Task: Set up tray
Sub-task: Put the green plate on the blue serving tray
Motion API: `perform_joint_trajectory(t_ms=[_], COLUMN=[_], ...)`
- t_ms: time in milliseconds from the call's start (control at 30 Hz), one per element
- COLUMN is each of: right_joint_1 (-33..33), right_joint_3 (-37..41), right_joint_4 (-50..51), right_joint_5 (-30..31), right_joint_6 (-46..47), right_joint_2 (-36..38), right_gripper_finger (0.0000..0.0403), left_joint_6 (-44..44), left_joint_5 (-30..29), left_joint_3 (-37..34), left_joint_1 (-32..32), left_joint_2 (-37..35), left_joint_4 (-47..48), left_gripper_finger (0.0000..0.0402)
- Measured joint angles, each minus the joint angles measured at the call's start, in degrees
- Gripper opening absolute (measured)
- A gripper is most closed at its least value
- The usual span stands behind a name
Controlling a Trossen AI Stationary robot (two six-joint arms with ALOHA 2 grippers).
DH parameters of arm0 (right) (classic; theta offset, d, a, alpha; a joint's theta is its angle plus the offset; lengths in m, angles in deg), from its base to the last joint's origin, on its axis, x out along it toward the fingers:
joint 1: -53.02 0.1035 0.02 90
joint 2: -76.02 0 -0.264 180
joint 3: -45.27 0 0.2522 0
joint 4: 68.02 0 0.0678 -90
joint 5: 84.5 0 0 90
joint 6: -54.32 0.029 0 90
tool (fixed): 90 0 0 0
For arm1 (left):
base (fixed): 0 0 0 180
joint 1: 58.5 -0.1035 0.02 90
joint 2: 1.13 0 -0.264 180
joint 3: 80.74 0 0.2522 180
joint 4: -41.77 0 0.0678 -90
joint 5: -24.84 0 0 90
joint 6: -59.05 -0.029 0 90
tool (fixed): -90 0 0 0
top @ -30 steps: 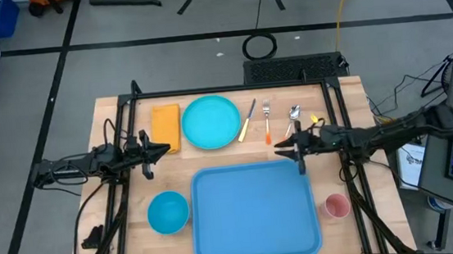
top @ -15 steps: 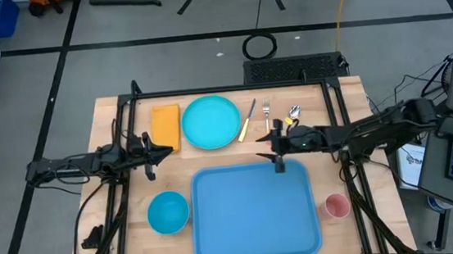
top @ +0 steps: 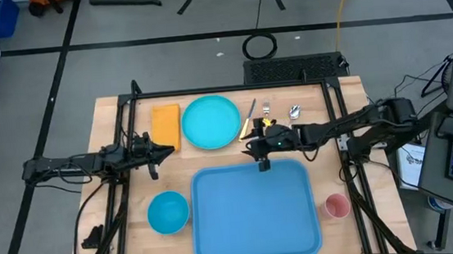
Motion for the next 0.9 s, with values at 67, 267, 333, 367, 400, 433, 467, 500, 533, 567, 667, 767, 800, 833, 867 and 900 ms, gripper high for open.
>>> perform_joint_trajectory(t_ms=[67,267,333,367,400,433,467,500,533,567,667,767,800,833,867,900], right_joint_1=[-0.1,-0.83,-1.13,-1.29,-1.38,-1.63,-1.77,-1.97,-2.02,-2.24,-3.13,-4.26,-4.68,-5.09,-5.4,-5.72], right_joint_3=[-1.55,-8.68,-11.62,-12.94,-14.08,-15.36,-16.54,-17.55,-18.37,-19.14,-21.15,-23.65,-24.51,-25.23,-25.73,-26.18], right_joint_4=[0.47,8.07,11.74,13.54,14.5,15.53,16.45,16.73,16.94,17.42,18.06,20.28,20.82,20.98,21.69,22.96], right_joint_5=[-0.02,-0.17,-0.31,-0.54,-1.21,-2.06,-3.07,-3.17,-3.17,-3.18,-3.19,-3.52,-4.33,-4.66,-4.63,-4.68], right_joint_6=[-1.75,-3.24,-3.28,-3.42,-3.46,-3.46,-3.46,-3.46,-3.52,-3.85,-4.49,-5.03,-5.09,-5.12,-5.15,-5.16], right_joint_2=[-1.66,-7.88,-10.35,-11.54,-12.72,-13.84,-14.71,-15.47,-16.16,-16.85,-18.86,-20.28,-21.05,-21.81,-22.45,-23.02], right_gripper_finger=[0.0206,0.0206,0.0206,0.0206,0.0206,0.0206,0.0206,0.0206,0.0206,0.0206,0.0206,0.0206,0.0206,0.0206,0.0206,0.0206], left_joint_6=[-0.14,-0.29,-0.27,-0.29,-0.29,-0.29,-0.29,-0.27,-0.28,-0.29,-0.27,-0.27,-0.27,-0.28,-0.27,-0.27], left_joint_5=[-0.27,-1.25,-1.75,-1.75,-1.76,-1.77,-1.77,-1.77,-1.76,-1.77,-1.77,-1.77,-1.77,-1.75,-1.75,-1.77], left_joint_3=[-0.02,-0.06,-0.06,-0.06,-0.06,-0.06,-0.06,-0.06,-0.06,-0.06,-0.06,-0.06,-0.06,-0.06,-0.06,-0.06], left_joint_1=[0.0,0.0,0.0,0.0,0.0,0.0,0.0,0.0,0.0,0.0,0.0,0.0,0.0,0.0,0.0,0.0], left_joint_2=[0.28,0.48,0.48,0.48,0.48,0.48,0.48,0.48,0.48,0.48,0.48,0.48,0.48,0.48,0.48,0.48], left_joint_4=[-0.07,-0.57,-0.61,-0.63,-0.63,-0.63,-0.64,-0.66,-0.66,-0.66,-0.67,-0.66,-0.66,-0.67,-0.68,-0.67], left_gripper_finger=[0.0037,0.0037,0.0037,0.0037,0.0037,0.0037,0.0037,0.0037,0.0037,0.0037,0.0037,0.0037,0.0037,0.0037,0.0037,0.0037])
